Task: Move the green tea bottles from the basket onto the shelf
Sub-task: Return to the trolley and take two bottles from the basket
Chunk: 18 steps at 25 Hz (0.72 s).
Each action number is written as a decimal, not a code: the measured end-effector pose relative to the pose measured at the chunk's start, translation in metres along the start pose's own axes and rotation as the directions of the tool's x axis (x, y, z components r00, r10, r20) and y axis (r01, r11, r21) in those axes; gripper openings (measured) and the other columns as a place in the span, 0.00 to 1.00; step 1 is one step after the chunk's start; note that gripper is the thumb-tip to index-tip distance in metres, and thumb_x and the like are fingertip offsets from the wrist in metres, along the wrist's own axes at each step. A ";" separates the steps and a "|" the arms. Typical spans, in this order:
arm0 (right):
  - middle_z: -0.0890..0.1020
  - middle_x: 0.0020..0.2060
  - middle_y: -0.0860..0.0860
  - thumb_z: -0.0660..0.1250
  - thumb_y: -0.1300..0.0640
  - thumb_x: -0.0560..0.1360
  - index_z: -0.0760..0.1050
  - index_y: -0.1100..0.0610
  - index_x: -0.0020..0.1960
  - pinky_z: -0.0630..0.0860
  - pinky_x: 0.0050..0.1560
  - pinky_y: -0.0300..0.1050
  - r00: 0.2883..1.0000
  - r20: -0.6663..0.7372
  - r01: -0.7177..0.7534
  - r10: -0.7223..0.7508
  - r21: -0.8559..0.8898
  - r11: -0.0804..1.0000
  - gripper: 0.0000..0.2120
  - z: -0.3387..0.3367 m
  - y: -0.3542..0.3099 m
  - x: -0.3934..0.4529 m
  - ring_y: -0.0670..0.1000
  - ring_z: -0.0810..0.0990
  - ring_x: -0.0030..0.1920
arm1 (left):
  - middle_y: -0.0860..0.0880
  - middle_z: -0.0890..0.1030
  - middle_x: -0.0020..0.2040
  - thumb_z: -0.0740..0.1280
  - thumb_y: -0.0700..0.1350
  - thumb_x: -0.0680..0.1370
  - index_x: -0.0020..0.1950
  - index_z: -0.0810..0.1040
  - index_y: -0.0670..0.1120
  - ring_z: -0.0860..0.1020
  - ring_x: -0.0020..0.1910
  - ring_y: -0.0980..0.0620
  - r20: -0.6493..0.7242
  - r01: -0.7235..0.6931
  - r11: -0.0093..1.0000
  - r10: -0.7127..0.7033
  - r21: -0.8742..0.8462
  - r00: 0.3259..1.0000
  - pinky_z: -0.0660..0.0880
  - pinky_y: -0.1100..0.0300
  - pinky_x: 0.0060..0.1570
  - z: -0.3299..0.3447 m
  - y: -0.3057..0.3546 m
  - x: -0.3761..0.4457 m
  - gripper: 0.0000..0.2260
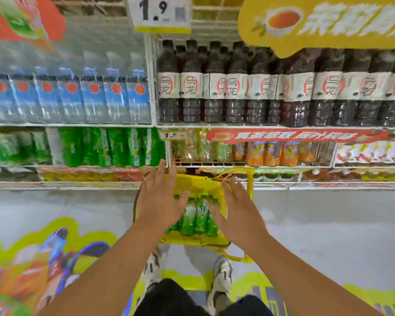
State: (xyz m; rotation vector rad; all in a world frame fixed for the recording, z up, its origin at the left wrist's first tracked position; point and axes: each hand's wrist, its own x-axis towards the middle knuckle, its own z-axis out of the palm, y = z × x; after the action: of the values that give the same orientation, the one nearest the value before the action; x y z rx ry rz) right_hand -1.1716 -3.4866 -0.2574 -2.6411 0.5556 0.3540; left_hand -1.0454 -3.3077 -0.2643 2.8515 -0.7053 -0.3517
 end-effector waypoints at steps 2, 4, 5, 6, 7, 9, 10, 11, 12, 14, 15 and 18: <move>0.49 0.83 0.53 0.56 0.37 0.82 0.49 0.55 0.84 0.51 0.81 0.50 0.998 0.055 0.004 -0.005 0.020 1.000 0.38 0.020 0.012 0.014 0.55 0.47 0.83 | 0.46 0.45 0.83 0.57 0.66 0.79 0.83 0.47 0.53 0.47 0.81 0.42 0.042 0.048 0.999 -0.047 -0.025 0.998 0.52 0.44 0.78 0.027 -0.003 -0.002 0.37; 0.49 0.83 0.52 0.57 0.37 0.82 0.48 0.53 0.84 0.52 0.81 0.50 0.996 0.083 -0.015 0.012 0.045 0.999 0.38 0.047 0.024 0.030 0.54 0.48 0.82 | 0.46 0.44 0.83 0.55 0.66 0.80 0.83 0.48 0.53 0.47 0.81 0.42 0.089 0.089 0.996 -0.086 -0.021 0.992 0.52 0.44 0.78 0.062 -0.007 0.004 0.36; 0.49 0.83 0.52 0.57 0.37 0.82 0.48 0.53 0.84 0.54 0.80 0.50 0.994 0.106 -0.031 0.024 0.065 0.997 0.38 0.065 0.029 0.039 0.54 0.49 0.82 | 0.45 0.45 0.83 0.54 0.66 0.80 0.83 0.49 0.52 0.48 0.81 0.42 0.112 0.102 0.995 -0.098 -0.023 0.989 0.52 0.44 0.78 0.083 -0.010 0.009 0.35; 0.50 0.83 0.52 0.58 0.37 0.82 0.48 0.52 0.84 0.55 0.80 0.51 0.991 0.129 -0.051 0.041 0.081 0.995 0.38 0.082 0.034 0.048 0.54 0.49 0.82 | 0.45 0.45 0.83 0.54 0.66 0.80 0.83 0.50 0.52 0.48 0.81 0.41 0.137 0.110 0.994 -0.107 -0.019 0.985 0.52 0.43 0.78 0.101 -0.014 0.013 0.36; 0.50 0.83 0.52 0.58 0.37 0.82 0.48 0.52 0.84 0.55 0.79 0.52 0.987 0.146 -0.076 0.062 0.095 0.993 0.38 0.100 0.038 0.057 0.54 0.49 0.82 | 0.46 0.44 0.83 0.54 0.66 0.80 0.83 0.48 0.52 0.47 0.81 0.42 0.166 0.113 0.993 -0.108 -0.019 0.980 0.51 0.43 0.78 0.120 -0.017 0.017 0.36; 0.52 0.83 0.52 0.60 0.38 0.82 0.48 0.52 0.84 0.57 0.79 0.54 0.980 0.178 -0.108 0.088 0.111 0.988 0.38 0.137 0.047 0.076 0.55 0.50 0.82 | 0.48 0.39 0.83 0.53 0.66 0.80 0.83 0.43 0.53 0.42 0.81 0.44 0.240 0.124 0.992 -0.113 -0.032 0.964 0.48 0.45 0.79 0.161 -0.026 0.025 0.37; 0.52 0.83 0.52 0.60 0.39 0.82 0.48 0.52 0.84 0.58 0.79 0.55 0.976 0.193 -0.124 0.099 0.120 0.985 0.38 0.159 0.053 0.084 0.55 0.50 0.82 | 0.49 0.37 0.82 0.53 0.67 0.80 0.83 0.42 0.54 0.41 0.81 0.45 0.271 0.124 0.991 -0.109 -0.041 0.956 0.47 0.45 0.79 0.185 -0.031 0.030 0.37; 0.53 0.82 0.52 0.60 0.39 0.82 0.49 0.52 0.83 0.59 0.78 0.56 0.973 0.198 -0.144 0.117 0.130 0.981 0.38 0.180 0.059 0.093 0.55 0.51 0.81 | 0.49 0.37 0.82 0.53 0.67 0.80 0.83 0.41 0.53 0.41 0.81 0.45 0.283 0.119 0.992 -0.102 -0.043 0.954 0.47 0.45 0.78 0.207 -0.034 0.036 0.37; 0.54 0.82 0.52 0.60 0.39 0.82 0.49 0.53 0.83 0.59 0.77 0.55 0.971 0.200 -0.161 0.132 0.138 0.977 0.38 0.200 0.067 0.101 0.55 0.51 0.81 | 0.48 0.38 0.82 0.53 0.67 0.80 0.83 0.42 0.53 0.42 0.81 0.45 0.287 0.107 0.993 -0.089 -0.046 0.954 0.49 0.45 0.78 0.231 -0.039 0.042 0.37; 0.55 0.82 0.53 0.60 0.39 0.82 0.49 0.53 0.83 0.59 0.76 0.54 0.966 0.208 -0.180 0.150 0.132 0.975 0.38 0.244 0.080 0.118 0.55 0.52 0.81 | 0.47 0.40 0.83 0.55 0.67 0.80 0.83 0.44 0.51 0.44 0.81 0.44 0.299 0.097 0.994 -0.078 -0.050 0.951 0.52 0.44 0.78 0.277 -0.051 0.051 0.38; 0.55 0.82 0.54 0.60 0.39 0.82 0.49 0.54 0.83 0.59 0.76 0.54 0.964 0.211 -0.191 0.161 0.127 0.973 0.38 0.267 0.087 0.127 0.56 0.53 0.81 | 0.48 0.40 0.83 0.56 0.67 0.79 0.83 0.44 0.51 0.45 0.81 0.43 0.315 0.104 0.993 -0.084 -0.048 0.945 0.53 0.44 0.78 0.299 -0.055 0.054 0.39; 0.58 0.80 0.58 0.61 0.40 0.82 0.49 0.57 0.83 0.59 0.76 0.52 0.952 0.227 -0.239 0.206 0.131 0.962 0.39 0.324 0.102 0.149 0.58 0.56 0.80 | 0.48 0.41 0.83 0.59 0.66 0.79 0.82 0.42 0.53 0.46 0.81 0.43 0.359 0.167 0.984 -0.132 -0.068 0.924 0.55 0.44 0.76 0.350 -0.067 0.058 0.40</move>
State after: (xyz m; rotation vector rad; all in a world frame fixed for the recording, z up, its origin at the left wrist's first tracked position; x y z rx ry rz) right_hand -1.1350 -3.4758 -0.6262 -2.3575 0.7796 0.6249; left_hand -1.0611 -3.3186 -0.6252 2.7820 -0.5063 -0.9142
